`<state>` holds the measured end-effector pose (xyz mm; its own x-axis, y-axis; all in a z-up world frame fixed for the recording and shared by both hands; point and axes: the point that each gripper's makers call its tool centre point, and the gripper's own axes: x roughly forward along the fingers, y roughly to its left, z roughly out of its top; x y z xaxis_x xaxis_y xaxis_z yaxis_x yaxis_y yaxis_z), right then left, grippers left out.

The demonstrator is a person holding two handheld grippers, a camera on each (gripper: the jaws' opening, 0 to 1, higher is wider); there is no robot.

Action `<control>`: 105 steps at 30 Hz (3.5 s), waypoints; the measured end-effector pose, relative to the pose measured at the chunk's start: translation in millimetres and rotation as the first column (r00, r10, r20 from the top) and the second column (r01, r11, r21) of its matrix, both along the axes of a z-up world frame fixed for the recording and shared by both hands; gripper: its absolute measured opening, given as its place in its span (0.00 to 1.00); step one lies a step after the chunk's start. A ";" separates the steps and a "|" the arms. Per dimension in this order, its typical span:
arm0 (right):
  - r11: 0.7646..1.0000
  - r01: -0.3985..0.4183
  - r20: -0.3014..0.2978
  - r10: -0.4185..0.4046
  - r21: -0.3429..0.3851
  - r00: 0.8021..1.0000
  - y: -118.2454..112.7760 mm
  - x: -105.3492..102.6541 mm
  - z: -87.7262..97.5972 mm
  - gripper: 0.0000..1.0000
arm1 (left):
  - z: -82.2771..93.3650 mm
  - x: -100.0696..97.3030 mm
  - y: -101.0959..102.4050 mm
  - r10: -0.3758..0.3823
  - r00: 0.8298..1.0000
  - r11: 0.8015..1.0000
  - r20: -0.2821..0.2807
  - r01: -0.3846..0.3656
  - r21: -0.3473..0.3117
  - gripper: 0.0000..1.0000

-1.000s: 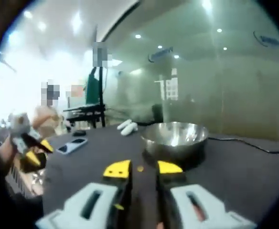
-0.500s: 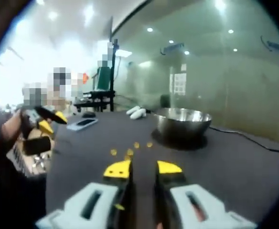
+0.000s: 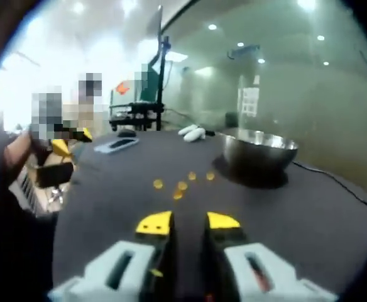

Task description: Pick up the QQ candy scattered on the table and place it into the stainless steel bowl on the table

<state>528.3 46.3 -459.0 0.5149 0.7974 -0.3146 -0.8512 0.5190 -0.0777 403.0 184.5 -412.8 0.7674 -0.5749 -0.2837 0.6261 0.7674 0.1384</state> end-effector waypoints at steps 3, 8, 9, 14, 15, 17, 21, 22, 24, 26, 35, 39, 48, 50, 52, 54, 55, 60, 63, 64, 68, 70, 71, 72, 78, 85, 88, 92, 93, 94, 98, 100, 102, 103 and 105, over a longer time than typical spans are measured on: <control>1.000 -0.023 -0.012 0.023 -0.014 1.000 10.6 3.2 -4.1 0.20 | -1.5 -2.0 0.6 0.000 1.000 1.000 -0.004 0.000 0.003 0.36; 0.998 -0.061 -0.019 0.061 -0.015 0.998 29.7 9.9 -3.8 0.20 | -3.7 -3.6 1.9 0.002 1.000 1.000 -0.010 -0.002 0.002 0.36; 0.998 -0.065 -0.025 0.065 -0.014 0.998 32.8 11.8 -4.4 0.20 | -3.7 -4.0 1.6 0.001 1.000 1.000 -0.011 -0.001 0.002 0.36; 0.996 -0.090 -0.029 0.089 -0.015 0.996 49.4 17.3 -4.7 0.20 | -4.6 -4.8 2.5 0.003 1.000 1.000 -0.012 -0.003 0.005 0.36; 0.995 -0.097 -0.030 0.096 -0.020 0.995 52.5 17.3 -5.2 0.20 | -4.8 -4.7 3.0 0.005 1.000 1.000 -0.012 -0.005 0.005 0.36; 0.995 -0.098 -0.025 0.097 -0.024 0.995 56.9 19.3 -5.7 0.19 | -5.0 -4.6 4.4 0.010 1.000 1.000 -0.013 -0.010 0.003 0.36; 0.997 -0.077 -0.041 0.076 -0.023 0.996 61.8 26.5 -10.4 0.17 | -4.8 -5.2 6.3 0.015 1.000 1.000 -0.011 -0.015 0.003 0.36; 0.997 -0.074 -0.040 0.073 -0.030 0.997 62.1 27.3 -12.4 0.17 | -4.7 -5.5 7.0 0.016 1.000 1.000 -0.012 -0.016 0.002 0.36; 0.997 -0.074 -0.048 0.072 -0.038 0.996 62.8 29.0 -16.1 0.16 | -4.9 -5.5 9.0 0.022 1.000 1.000 -0.012 -0.022 0.000 0.36; 0.996 -0.078 -0.057 0.075 -0.044 0.996 63.6 27.7 -19.3 0.16 | -6.3 -5.4 11.1 0.026 1.000 1.000 -0.016 -0.026 0.000 0.36; 0.994 -0.090 -0.040 0.088 -0.055 0.995 64.6 26.2 -20.1 0.10 | -6.9 -4.8 8.2 0.015 1.000 1.000 -0.018 -0.015 0.003 0.36; 0.995 -0.085 -0.043 0.083 -0.053 0.996 64.5 25.8 -19.8 0.10 | -6.0 -4.8 9.1 0.016 1.000 1.000 -0.015 -0.016 0.001 0.36; 0.996 -0.074 -0.045 0.072 -0.039 0.996 62.2 21.6 -19.1 0.10 | -5.2 -3.7 11.2 0.016 1.000 1.000 -0.013 -0.016 0.002 0.36; 0.997 -0.071 -0.044 0.069 -0.042 0.997 61.4 21.6 -18.3 0.09 | -6.0 -3.7 10.4 0.013 1.000 1.000 -0.015 -0.012 0.006 0.36; 0.997 -0.066 -0.040 0.065 -0.041 0.997 60.4 21.4 -16.7 0.09 | -6.7 -3.9 9.7 0.011 1.000 1.000 -0.016 -0.011 0.006 0.36; 0.998 -0.054 -0.038 0.053 -0.029 0.998 59.2 21.4 -13.3 0.09 | -7.1 -4.2 8.8 0.009 1.000 1.000 -0.016 -0.009 0.003 0.36; 0.999 -0.039 -0.033 0.038 -0.024 0.999 58.0 23.1 -11.6 0.09 | -7.6 -4.3 8.5 0.008 1.000 1.000 -0.017 -0.008 0.002 0.36; 0.985 0.170 0.061 -0.172 0.045 0.983 36.3 54.7 15.6 0.10 | -9.3 -2.6 9.1 0.005 1.000 1.000 -0.022 -0.005 0.007 0.36; 0.960 0.265 0.100 -0.274 0.092 0.957 21.1 72.8 31.9 0.10 | -5.8 -1.8 8.3 0.003 1.000 1.000 -0.015 -0.003 0.004 0.36; 0.951 0.287 0.074 -0.296 0.113 0.952 17.8 78.9 35.2 0.10 | -5.0 -2.0 7.7 0.000 1.000 1.000 -0.012 0.000 0.003 0.36; 0.918 0.364 0.078 -0.379 0.156 0.922 6.9 97.6 50.5 0.10 | -6.8 -2.2 5.4 -0.009 1.000 1.000 -0.017 0.010 0.016 0.36; 0.904 0.388 0.084 -0.407 0.178 0.910 5.2 104.8 59.5 0.09 | -5.9 -2.1 5.2 -0.008 1.000 1.000 -0.016 0.008 0.009 0.36; 0.898 0.398 0.085 -0.419 0.186 0.904 4.7 107.9 64.1 0.09 | -5.4 -2.3 4.9 -0.009 1.000 1.000 -0.015 0.009 0.007 0.36; 0.891 0.409 0.092 -0.433 0.197 0.897 4.3 111.0 70.1 0.09 | -5.3 -2.5 4.8 -0.010 1.000 1.000 -0.015 0.010 0.006 0.36; 0.888 0.418 0.179 -0.450 0.192 0.875 14.8 131.4 94.3 0.09 | -5.6 -2.5 4.9 -0.011 1.000 1.000 -0.015 0.011 0.006 0.36; 0.893 0.419 0.258 -0.450 0.166 0.855 24.9 164.9 110.8 0.09 | -6.2 -3.3 6.6 -0.010 1.000 1.000 -0.017 0.010 0.002 0.36; 0.889 0.423 0.215 -0.454 0.178 0.865 27.2 174.5 108.7 0.10 | -8.0 -3.0 8.7 -0.005 1.000 1.000 -0.021 0.005 0.003 0.36; 0.884 0.422 0.165 -0.455 0.201 0.875 31.3 176.5 107.8 0.10 | -8.4 -4.0 9.1 -0.011 1.000 1.000 -0.027 0.011 0.007 0.36; 0.883 0.427 0.172 -0.459 0.193 0.872 31.7 176.6 107.4 0.10 | -7.9 -3.7 9.2 -0.010 1.000 1.000 -0.025 0.011 0.010 0.36; 0.884 0.437 0.205 -0.465 0.168 0.861 28.8 179.3 107.3 0.10 | -7.4 -3.1 9.5 -0.009 1.000 1.000 -0.023 0.009 0.011 0.36; 0.890 0.411 0.166 -0.444 0.198 0.881 32.8 177.8 104.6 0.23 | -6.5 -1.1 9.9 -0.006 1.000 1.000 -0.021 0.006 0.009 0.36; 0.893 0.414 0.184 -0.442 0.176 0.878 31.5 180.2 103.1 0.20 | -6.7 -0.9 9.6 -0.007 1.000 1.000 -0.022 0.007 0.007 0.36; 0.893 0.411 0.183 -0.442 0.183 0.878 29.9 179.3 103.8 0.19 | -7.7 -0.2 9.7 -0.005 1.000 1.000 -0.022 0.006 0.011 0.36; 0.894 0.408 0.177 -0.439 0.187 0.881 30.2 176.9 103.6 0.19 | -8.2 0.1 9.4 -0.006 1.000 1.000 -0.025 0.006 0.010 0.36; 0.896 0.404 0.166 -0.434 0.186 0.886 30.3 177.4 101.5 0.19 | -8.6 0.9 8.6 -0.006 1.000 1.000 -0.026 0.006 0.012 0.36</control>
